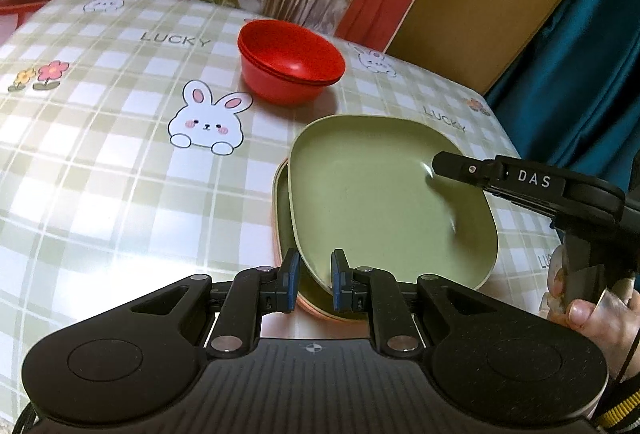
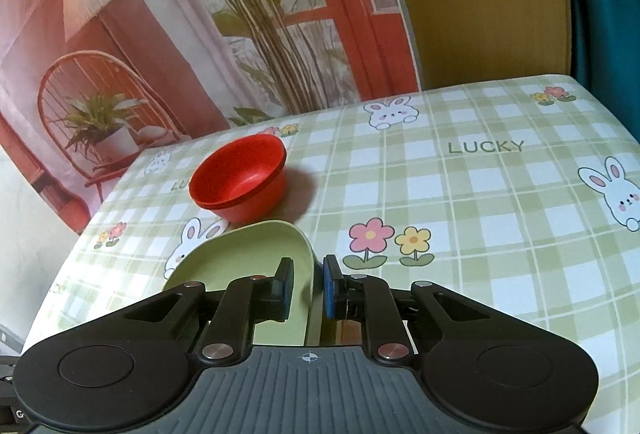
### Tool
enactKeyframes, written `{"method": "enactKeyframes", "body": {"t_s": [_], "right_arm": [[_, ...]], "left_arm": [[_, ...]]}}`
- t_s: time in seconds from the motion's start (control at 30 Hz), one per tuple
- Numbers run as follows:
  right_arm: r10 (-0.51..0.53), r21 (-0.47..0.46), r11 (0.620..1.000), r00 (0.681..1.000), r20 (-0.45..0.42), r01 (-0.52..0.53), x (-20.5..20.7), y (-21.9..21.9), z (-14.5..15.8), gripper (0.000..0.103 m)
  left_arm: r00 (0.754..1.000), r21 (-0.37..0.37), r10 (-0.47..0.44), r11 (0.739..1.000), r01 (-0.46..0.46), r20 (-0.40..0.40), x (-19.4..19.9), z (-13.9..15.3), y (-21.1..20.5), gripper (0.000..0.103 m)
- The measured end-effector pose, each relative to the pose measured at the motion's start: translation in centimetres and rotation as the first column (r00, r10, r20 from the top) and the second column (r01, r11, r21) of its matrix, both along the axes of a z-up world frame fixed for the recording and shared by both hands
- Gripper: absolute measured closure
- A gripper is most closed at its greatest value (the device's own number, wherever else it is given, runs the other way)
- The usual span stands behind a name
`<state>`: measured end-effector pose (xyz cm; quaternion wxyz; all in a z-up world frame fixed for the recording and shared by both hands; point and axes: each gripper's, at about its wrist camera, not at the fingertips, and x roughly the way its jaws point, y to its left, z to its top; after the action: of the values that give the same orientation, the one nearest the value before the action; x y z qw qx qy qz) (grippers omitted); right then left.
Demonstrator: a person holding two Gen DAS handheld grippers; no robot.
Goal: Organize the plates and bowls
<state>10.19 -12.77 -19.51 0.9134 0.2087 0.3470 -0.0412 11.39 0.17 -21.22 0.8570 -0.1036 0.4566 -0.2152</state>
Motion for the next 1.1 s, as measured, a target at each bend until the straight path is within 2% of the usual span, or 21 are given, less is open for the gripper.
{"method": "enactKeyframes", "body": {"t_s": [0.4,0.67,0.87,1.1], "right_arm": [[0.003,0.007,1.000,1.000,-0.004,-0.003,0.29,0.17,-0.52,0.087],[0.013,0.010,1.000,1.000,-0.006,-0.012,0.30,0.23,-0.87,0.087],[-0.001,0.005,1.000,1.000,0.006,0.001,0.03,-0.10,-0.69,0.083],[-0.004,-0.018,1.000,1.000,0.020,0.004,-0.33,-0.29,-0.46,0.083]], "left_arm": [[1.000,0.027,0.000,1.000,0.000,-0.006,-0.21,-0.38,-0.17,0.087],[1.000,0.038,-0.002,0.999,0.003,-0.008,-0.15,-0.42,-0.20,0.073],[1.000,0.032,0.003,0.999,-0.003,-0.005,-0.07,-0.50,-0.03,0.073],[1.000,0.035,0.012,0.999,-0.011,-0.015,0.04,-0.88,-0.11,0.073]]}}
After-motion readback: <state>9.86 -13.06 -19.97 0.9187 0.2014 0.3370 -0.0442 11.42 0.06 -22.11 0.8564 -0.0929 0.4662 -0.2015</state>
